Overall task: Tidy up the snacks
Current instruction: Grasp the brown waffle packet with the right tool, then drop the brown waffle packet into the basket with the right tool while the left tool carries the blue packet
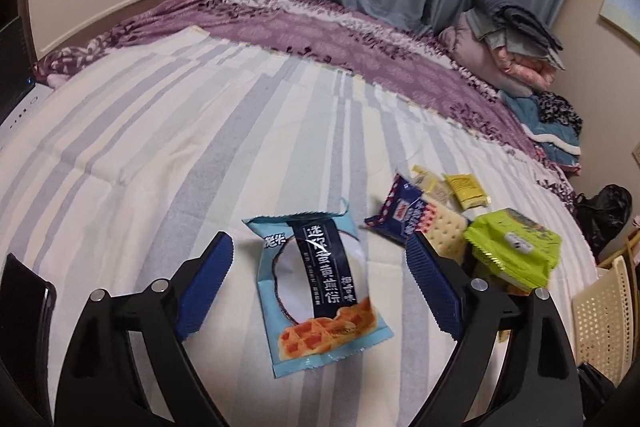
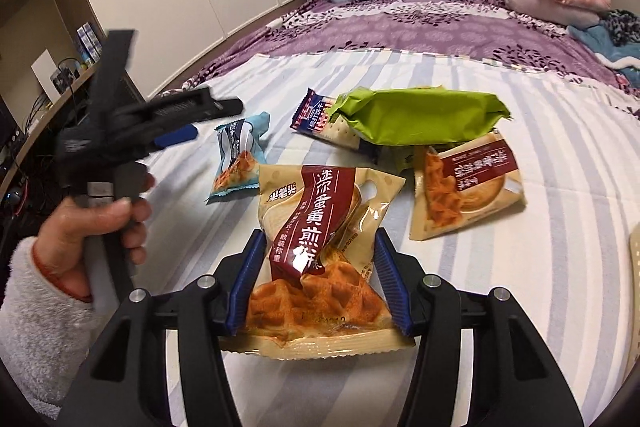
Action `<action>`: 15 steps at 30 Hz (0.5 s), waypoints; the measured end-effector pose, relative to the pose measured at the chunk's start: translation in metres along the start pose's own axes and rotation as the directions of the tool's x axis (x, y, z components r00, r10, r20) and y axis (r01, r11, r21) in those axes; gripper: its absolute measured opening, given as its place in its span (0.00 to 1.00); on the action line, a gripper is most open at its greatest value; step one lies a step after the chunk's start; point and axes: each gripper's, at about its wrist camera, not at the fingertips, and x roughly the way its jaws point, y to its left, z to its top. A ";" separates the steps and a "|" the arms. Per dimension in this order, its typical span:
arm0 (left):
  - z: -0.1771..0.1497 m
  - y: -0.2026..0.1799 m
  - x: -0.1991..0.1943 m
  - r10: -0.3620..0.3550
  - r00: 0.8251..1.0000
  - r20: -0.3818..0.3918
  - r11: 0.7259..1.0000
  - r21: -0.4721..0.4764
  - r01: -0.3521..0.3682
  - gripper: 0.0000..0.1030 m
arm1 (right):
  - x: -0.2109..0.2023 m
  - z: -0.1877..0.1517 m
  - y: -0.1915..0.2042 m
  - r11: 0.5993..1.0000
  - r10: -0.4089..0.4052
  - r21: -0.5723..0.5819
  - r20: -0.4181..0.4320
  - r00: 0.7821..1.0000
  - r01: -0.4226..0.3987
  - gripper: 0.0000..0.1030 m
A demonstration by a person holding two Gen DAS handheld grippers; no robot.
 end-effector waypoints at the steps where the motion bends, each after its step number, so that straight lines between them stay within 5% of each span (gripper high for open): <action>1: -0.001 0.001 0.007 0.005 1.000 -0.015 1.000 -0.007 -0.005 0.87 | -0.003 -0.002 0.000 1.000 0.000 0.004 0.003 1.000 0.000 0.53; 9: -0.012 -0.001 0.041 0.036 0.997 -0.072 0.999 -0.001 -0.036 0.87 | -0.017 -0.004 -0.014 0.999 -0.012 0.034 0.031 0.999 0.011 0.53; 11: -0.013 -0.003 0.041 0.067 0.996 -0.065 0.998 0.022 -0.065 0.62 | -0.021 -0.005 -0.017 0.999 -0.017 0.041 0.041 0.999 0.016 0.53; 15: -0.012 -0.003 0.031 0.024 0.997 -0.068 1.000 0.010 -0.024 0.55 | -0.033 -0.004 -0.021 0.998 -0.041 0.041 0.078 0.996 0.038 0.53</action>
